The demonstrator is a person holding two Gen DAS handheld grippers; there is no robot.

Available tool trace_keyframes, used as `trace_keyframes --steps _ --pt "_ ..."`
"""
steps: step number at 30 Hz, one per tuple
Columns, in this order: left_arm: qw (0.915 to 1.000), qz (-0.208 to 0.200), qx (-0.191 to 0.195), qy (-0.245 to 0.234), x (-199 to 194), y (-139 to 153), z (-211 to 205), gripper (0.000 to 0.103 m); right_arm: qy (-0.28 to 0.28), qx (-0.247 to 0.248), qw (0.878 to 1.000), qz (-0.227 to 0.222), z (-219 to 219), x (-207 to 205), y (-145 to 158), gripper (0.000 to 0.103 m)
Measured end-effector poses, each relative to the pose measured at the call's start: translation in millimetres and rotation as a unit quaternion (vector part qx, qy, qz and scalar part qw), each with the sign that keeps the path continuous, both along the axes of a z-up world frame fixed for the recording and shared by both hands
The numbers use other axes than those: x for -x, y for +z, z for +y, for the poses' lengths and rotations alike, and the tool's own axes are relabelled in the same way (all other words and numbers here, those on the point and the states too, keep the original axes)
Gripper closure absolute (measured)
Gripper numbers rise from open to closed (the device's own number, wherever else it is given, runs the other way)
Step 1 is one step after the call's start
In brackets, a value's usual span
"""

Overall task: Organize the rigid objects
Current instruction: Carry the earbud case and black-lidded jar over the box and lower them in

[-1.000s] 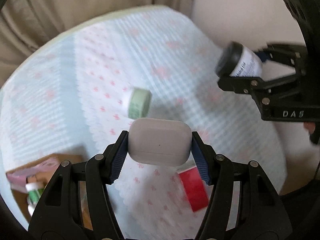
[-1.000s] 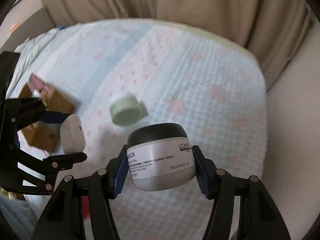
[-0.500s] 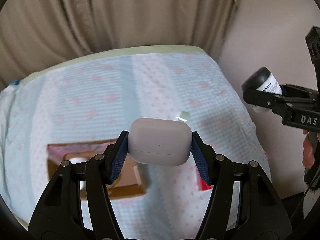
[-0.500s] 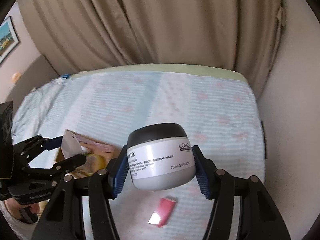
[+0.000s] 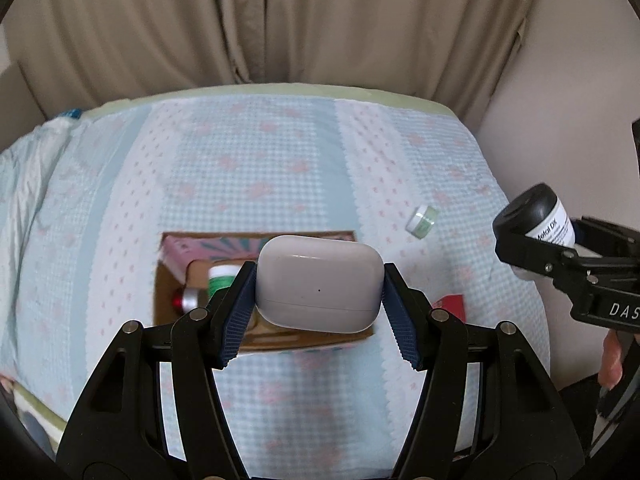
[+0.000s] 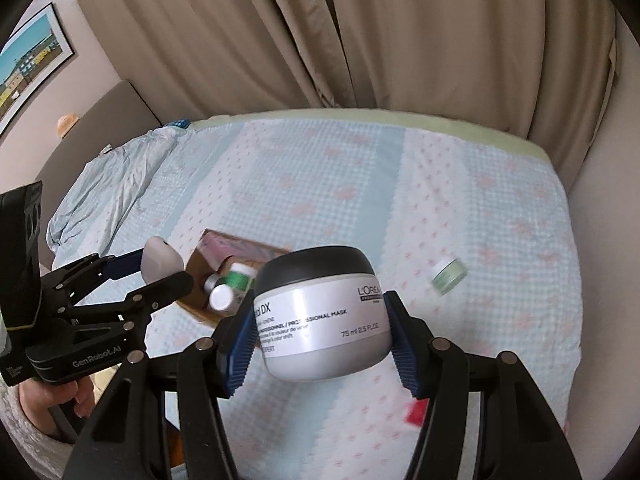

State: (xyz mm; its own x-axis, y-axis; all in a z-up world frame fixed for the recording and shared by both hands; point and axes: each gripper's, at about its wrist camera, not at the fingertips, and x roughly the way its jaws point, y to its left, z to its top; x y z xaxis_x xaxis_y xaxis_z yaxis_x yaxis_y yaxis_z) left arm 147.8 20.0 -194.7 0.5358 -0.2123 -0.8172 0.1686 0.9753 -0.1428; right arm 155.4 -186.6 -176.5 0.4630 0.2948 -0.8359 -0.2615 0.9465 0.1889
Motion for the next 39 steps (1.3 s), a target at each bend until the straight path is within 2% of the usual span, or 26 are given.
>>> trace_keyframes --steps 9,17,25,33,39 --pt "0.9994 0.029 -0.003 -0.018 -12 -30 87 0.045 -0.08 -0.023 0.995 0.049 55 3 -34 0.047" --pt "0.9961 0.059 -0.025 -0.06 -42 -84 140 0.045 -0.156 -0.019 0.984 0.085 96 -3 -83 0.047" --pt "0.9921 0.094 -0.031 -0.076 -60 -146 161 0.045 -0.207 -0.022 0.971 0.116 119 -20 -139 0.047" --pt "0.9864 0.118 -0.041 -0.107 -66 -210 150 0.045 -0.224 0.002 0.965 0.139 124 -40 -199 0.047" --pt "0.9814 0.132 -0.054 -0.129 -68 -228 139 0.045 -0.244 0.012 0.956 0.164 122 -48 -229 0.047"
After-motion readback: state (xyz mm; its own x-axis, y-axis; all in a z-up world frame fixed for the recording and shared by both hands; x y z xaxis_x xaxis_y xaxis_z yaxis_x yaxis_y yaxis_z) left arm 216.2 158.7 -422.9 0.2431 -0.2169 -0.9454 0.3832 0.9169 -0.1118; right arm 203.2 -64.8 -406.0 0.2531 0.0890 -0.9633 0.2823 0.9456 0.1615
